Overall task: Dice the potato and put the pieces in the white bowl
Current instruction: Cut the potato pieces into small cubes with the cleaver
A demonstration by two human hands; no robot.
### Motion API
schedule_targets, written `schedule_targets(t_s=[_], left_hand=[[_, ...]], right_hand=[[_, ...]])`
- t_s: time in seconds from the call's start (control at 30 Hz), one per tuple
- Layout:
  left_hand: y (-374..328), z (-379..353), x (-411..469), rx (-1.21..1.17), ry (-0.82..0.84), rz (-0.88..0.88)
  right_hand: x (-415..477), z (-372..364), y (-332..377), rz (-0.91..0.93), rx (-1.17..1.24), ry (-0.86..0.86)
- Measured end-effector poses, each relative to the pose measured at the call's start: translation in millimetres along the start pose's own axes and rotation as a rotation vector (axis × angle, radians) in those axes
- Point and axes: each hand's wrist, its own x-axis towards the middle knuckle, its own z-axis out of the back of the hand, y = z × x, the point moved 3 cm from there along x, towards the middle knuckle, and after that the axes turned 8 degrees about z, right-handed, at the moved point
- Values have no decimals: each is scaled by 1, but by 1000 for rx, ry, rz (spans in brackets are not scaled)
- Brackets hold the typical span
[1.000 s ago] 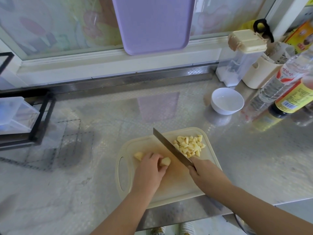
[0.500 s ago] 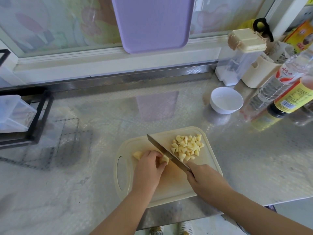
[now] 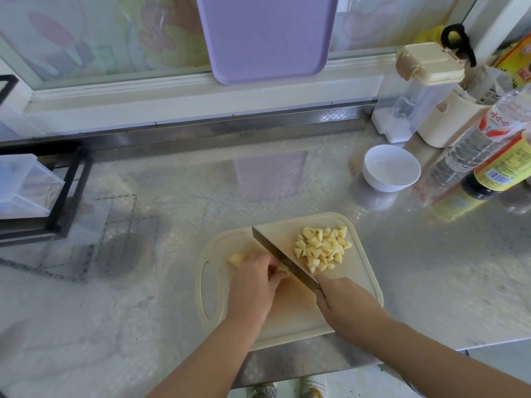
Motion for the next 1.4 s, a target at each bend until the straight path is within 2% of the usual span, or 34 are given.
schedule_targets(t_s=[0.23,0.43,0.7,0.93,1.4], left_hand=[[2,0,0,21,18,2],[2,1,-8,30,34,25],[6,5,-12,39,88,7],[0,5,-12,-26,70,95],[-2,7,-13,-46,63,118]], right_hand=[[3,-9,1,-35,-5,36],[4,-7,-2,-122,170,-27],[-2,6,-4,-85,128,-46],[-4,7,0,-114,244,-50],[-1,-5,2,-73,196,-25]])
